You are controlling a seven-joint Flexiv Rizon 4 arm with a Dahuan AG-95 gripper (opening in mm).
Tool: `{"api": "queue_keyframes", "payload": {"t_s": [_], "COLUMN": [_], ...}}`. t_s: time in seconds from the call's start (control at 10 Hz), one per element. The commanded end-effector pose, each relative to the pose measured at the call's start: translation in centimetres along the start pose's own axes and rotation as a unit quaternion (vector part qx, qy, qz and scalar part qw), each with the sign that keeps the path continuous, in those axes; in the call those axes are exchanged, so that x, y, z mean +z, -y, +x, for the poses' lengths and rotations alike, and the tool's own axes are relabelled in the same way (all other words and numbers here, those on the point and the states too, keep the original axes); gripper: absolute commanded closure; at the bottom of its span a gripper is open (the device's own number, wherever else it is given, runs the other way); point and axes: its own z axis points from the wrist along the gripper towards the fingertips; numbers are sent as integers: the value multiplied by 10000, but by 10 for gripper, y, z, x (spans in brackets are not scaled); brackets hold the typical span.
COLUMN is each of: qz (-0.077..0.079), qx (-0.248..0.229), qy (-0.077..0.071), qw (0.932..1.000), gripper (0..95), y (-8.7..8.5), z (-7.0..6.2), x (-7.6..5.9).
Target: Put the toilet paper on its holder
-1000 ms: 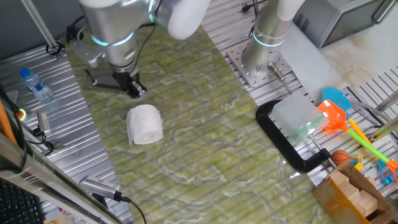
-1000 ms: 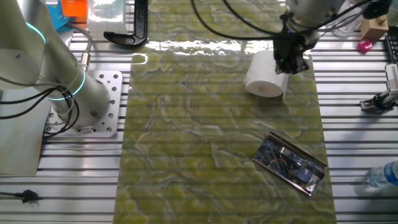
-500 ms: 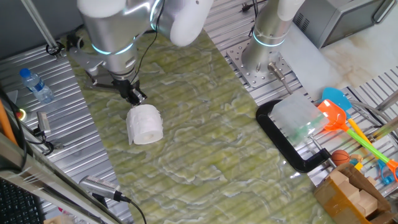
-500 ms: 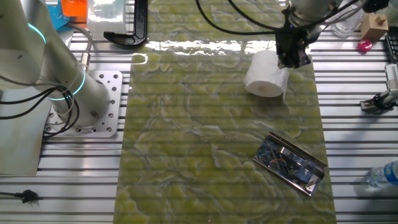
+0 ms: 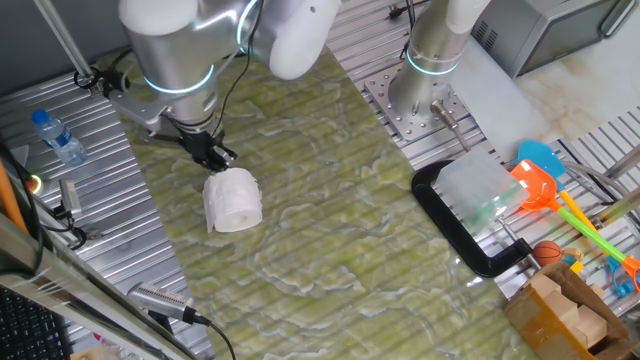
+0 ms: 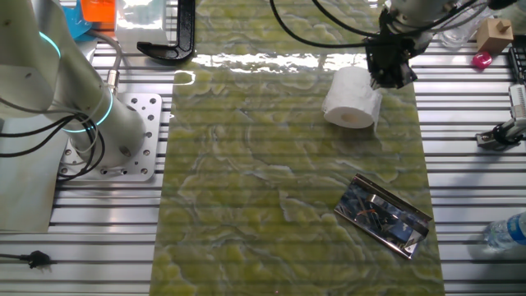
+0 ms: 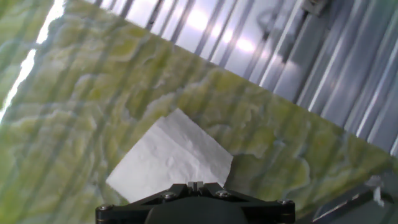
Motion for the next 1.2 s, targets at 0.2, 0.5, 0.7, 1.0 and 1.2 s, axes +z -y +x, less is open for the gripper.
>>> {"api": "queue_keyframes", "payload": {"t_s": [0.2, 0.5, 0.7, 1.0, 1.2], "qz": [-18, 96, 71, 79, 67], "qx": [-389, -419, -158, -741, -1134], "qy": [-8, -66, 0, -18, -10], "qw": [9992, 9991, 9998, 9972, 9935], "gripper": [950, 950, 950, 950, 950], "y": [0, 0, 0, 0, 0], "z": [-3, -3, -3, -3, -3], "x": [1, 1, 1, 1, 1]}}
